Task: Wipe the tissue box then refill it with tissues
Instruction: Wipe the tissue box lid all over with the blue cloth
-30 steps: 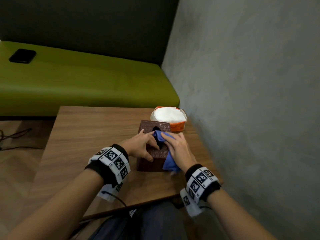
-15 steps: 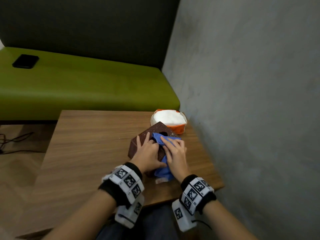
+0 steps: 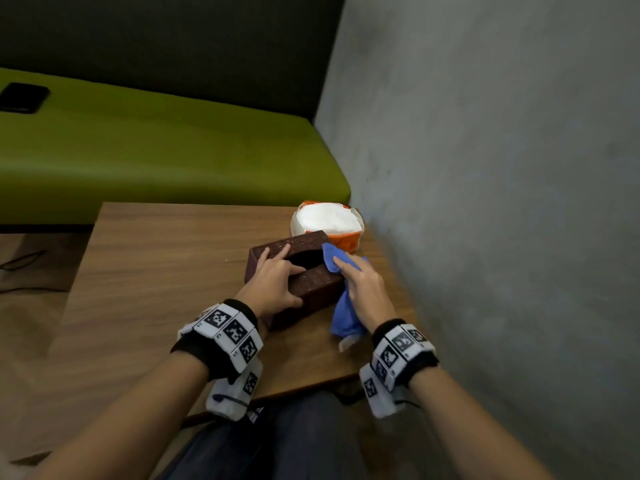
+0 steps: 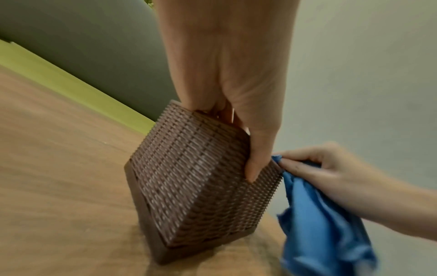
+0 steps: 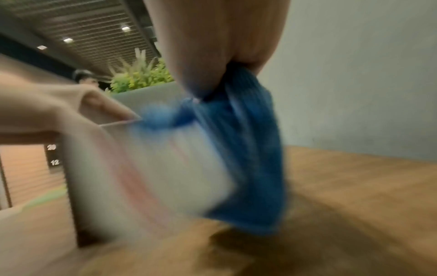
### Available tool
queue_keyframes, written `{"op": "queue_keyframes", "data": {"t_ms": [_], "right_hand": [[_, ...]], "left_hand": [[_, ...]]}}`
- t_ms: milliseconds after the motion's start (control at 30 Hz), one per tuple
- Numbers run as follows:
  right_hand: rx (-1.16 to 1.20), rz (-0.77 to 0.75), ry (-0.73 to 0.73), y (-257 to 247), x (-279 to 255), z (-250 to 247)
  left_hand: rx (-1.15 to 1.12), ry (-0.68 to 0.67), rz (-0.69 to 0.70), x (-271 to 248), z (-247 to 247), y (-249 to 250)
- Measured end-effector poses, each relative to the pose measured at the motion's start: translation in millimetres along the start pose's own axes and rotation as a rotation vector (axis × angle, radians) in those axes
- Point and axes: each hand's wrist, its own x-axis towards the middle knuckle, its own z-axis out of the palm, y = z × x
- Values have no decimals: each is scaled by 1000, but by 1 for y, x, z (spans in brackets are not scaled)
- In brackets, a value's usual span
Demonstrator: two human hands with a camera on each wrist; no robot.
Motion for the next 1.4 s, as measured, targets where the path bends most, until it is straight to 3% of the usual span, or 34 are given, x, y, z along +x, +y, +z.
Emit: {"op": "queue_keyframes", "data": {"t_ms": [167,233,300,367,500,667,833,1000,1167,1233,1300,1400], "right_hand": [[-2,-223,-111,-35,-30,15],[-10,-192,-104,-19,-23,6],[-21,-62,-76,-4,-2,0],[-21,-21,-64,-18,6,2],[-3,-216,-159,-37,-28,7],[-19,-48,-110,-5,1,-7],[-34,-251,-189,-23,-34,-1],[-61,-103,-128,-5,-3,-8],[-59,-365,-125,-26,-42,-12],[-55,-308,-120,-22,-36,-14],[-15,-145,-59,-10,-21,-9],[-29,-37,-26,-3,-20,1]], "left_hand": [[-42,-14,0,0,-3,-5],[-27,-39,6,-3,-4,0],[-15,-38,-10,-7,-7,6],[-14,-38,-25,-7,-9,6],[-25,-56,24,-1,-7,-6],[28,-121,-41,2,-8,-9],[56,-116,2,3,-15,-12],[97,-227,-13,1,-21,-12],[412,-313,66,15,-41,-13],[411,-354,11,15,-33,5],[219,-283,-58,7,-11,22],[49,72,-95,-10,24,30]]}}
